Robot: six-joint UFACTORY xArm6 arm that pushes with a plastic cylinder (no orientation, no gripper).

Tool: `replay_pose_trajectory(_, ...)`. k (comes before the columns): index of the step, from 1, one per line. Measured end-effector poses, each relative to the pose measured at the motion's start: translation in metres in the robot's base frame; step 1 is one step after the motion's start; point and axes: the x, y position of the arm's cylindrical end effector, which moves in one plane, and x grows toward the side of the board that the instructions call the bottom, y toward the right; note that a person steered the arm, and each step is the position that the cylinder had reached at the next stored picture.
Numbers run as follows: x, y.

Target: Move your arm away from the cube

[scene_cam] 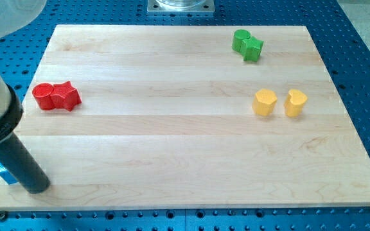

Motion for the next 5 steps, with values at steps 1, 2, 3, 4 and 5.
replay_pose_trajectory(1, 0.001, 0.0)
replay_pose_trajectory(2, 0.023, 0.001)
replay_pose_trajectory(3, 0.025, 0.025)
replay_pose_trajectory(4, 0.024, 0.081)
replay_pose_trajectory(5, 0.021, 0.125)
